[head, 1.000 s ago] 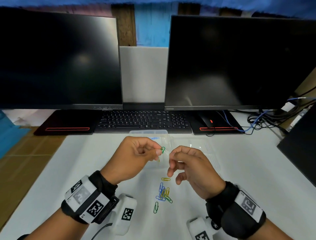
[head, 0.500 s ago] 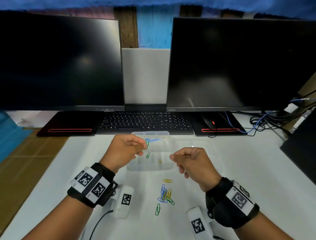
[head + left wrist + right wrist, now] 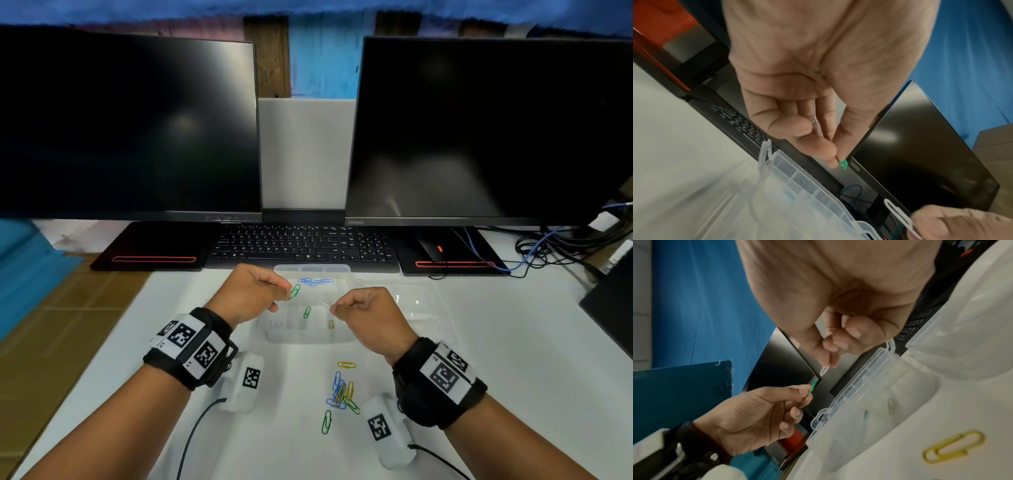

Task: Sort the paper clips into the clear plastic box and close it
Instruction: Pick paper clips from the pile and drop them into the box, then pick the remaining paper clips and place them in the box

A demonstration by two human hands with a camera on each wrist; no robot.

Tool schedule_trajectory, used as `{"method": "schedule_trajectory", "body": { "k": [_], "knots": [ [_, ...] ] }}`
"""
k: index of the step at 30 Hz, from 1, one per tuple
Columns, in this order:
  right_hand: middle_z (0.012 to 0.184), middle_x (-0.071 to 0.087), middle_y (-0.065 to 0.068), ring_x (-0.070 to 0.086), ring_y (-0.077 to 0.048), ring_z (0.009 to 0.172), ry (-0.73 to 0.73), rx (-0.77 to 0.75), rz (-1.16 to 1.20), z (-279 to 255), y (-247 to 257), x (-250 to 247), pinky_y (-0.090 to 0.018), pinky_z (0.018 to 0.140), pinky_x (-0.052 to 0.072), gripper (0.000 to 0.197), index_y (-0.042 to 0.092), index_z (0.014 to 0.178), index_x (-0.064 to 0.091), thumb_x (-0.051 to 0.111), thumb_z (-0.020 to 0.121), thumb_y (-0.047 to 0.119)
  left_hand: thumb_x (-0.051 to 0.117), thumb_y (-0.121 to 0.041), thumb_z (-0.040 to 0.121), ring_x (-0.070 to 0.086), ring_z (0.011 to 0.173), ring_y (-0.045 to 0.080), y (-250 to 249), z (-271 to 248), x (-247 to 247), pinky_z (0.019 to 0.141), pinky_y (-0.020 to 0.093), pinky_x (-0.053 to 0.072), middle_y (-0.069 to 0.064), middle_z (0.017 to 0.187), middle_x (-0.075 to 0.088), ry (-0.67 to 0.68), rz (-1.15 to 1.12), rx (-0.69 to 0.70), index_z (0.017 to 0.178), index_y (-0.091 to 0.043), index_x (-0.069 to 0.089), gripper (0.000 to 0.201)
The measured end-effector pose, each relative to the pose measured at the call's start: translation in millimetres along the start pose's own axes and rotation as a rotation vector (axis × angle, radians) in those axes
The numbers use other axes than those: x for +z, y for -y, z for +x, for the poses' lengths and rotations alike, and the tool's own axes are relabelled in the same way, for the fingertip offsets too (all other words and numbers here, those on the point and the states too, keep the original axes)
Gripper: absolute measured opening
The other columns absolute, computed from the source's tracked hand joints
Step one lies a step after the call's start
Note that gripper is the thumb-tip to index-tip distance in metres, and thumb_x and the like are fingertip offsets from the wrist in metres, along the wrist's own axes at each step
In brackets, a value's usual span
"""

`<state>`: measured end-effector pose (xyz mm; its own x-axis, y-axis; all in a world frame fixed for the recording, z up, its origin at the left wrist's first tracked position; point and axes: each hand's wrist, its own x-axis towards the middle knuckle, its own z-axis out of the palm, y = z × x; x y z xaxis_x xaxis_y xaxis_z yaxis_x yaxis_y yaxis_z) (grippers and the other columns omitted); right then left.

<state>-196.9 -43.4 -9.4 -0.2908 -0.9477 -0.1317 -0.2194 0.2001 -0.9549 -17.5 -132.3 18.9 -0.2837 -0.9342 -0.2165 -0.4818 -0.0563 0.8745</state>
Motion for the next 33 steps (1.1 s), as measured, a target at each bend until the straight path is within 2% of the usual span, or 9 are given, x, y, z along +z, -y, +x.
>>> {"method": "schedule_trajectory", "body": {
  "k": [4,7,9,18,21,24,27,30,33],
  "knots": [
    [0.040,0.052,0.011,0.039,-0.001,0.034,-0.023,-0.032,-0.048,2,3,5,-0.010,0.039,0.032,0.021,0.009,0.059,0.059,0.065,0.079,0.006,0.071,-0.006,0.078,0.058,0.048,0.009,-2,5,8,0.039,0.008,0.038,0.001,0.074,0.070,0.012,-0.009,0.012,0.077,-0.011,0.074,0.005],
    [0.032,0.045,0.012,0.035,-0.002,0.031,-0.056,-0.035,-0.063,0,1,3,-0.010,0.037,0.030,0.029,0.013,0.053,0.052,0.065,0.079,0.007,0.075,-0.009,0.073,0.062,0.055,0.016,-2,9,18,0.059,0.027,0.057,0.007,0.078,0.075,0.069,0.025,0.031,0.068,-0.014,0.075,0.007],
    [0.036,0.043,0.011,0.034,-0.002,0.032,-0.094,-0.041,-0.062,1,0,0,-0.012,0.038,0.030,0.031,0.014,0.051,0.051,0.066,0.077,0.008,0.076,-0.017,0.073,0.063,0.057,0.016,1,8,22,0.065,0.034,0.054,0.007,0.080,0.076,0.117,0.112,0.046,0.067,-0.015,0.076,0.006],
    [0.036,0.049,0.015,0.045,0.001,0.036,0.052,-0.070,-0.126,14,13,29,-0.015,0.048,0.037,0.021,0.015,0.059,0.066,0.072,0.079,0.018,0.068,-0.014,0.084,0.059,0.056,0.012,0,6,-5,0.039,0.008,0.038,0.002,0.077,0.071,-0.117,-0.093,0.087,0.075,-0.016,0.073,0.011],
    [0.058,0.060,0.009,0.054,-0.004,0.054,0.010,-0.037,-0.098,20,8,29,-0.022,0.062,0.045,0.018,0.015,0.065,0.069,0.071,0.082,0.019,0.068,-0.012,0.085,0.058,0.053,0.006,3,-1,-6,0.040,0.007,0.038,0.003,0.075,0.069,-0.094,-0.111,0.099,0.081,-0.009,0.074,0.007],
    [0.076,0.070,-0.004,0.063,-0.015,0.069,-0.049,-0.014,-0.127,20,-1,10,-0.029,0.072,0.052,0.015,0.012,0.068,0.071,0.073,0.081,0.018,0.067,-0.008,0.084,0.058,0.054,0.010,11,-6,-4,0.042,0.008,0.038,0.003,0.073,0.068,-0.021,-0.083,0.098,0.085,-0.004,0.074,0.008],
    [0.067,0.070,0.002,0.060,-0.008,0.061,-0.043,-0.032,-0.220,12,-7,-13,-0.021,0.061,0.045,0.013,0.010,0.068,0.073,0.074,0.079,0.017,0.068,-0.007,0.081,0.059,0.049,0.013,18,-11,4,0.050,0.018,0.042,-0.005,0.065,0.070,0.169,0.033,0.093,0.075,-0.010,0.076,0.011],
    [0.044,0.060,0.019,0.050,0.004,0.041,0.147,-0.050,-0.412,-3,-10,-25,-0.011,0.046,0.037,0.017,0.018,0.065,0.074,0.070,0.080,0.012,0.065,-0.013,0.078,0.062,0.050,0.015,21,-25,24,0.058,0.026,0.046,-0.002,0.067,0.070,0.425,0.213,0.050,0.075,-0.011,0.076,0.012],
    [0.047,0.057,0.020,0.052,0.004,0.048,0.291,-0.046,-0.655,-15,-17,-22,-0.014,0.054,0.039,0.020,0.032,0.063,0.068,0.070,0.078,0.019,0.069,-0.025,0.078,0.064,0.050,0.014,21,-40,49,0.050,0.020,0.045,0.001,0.068,0.068,0.515,0.392,0.032,0.077,-0.009,0.073,0.016]
  ]
}}
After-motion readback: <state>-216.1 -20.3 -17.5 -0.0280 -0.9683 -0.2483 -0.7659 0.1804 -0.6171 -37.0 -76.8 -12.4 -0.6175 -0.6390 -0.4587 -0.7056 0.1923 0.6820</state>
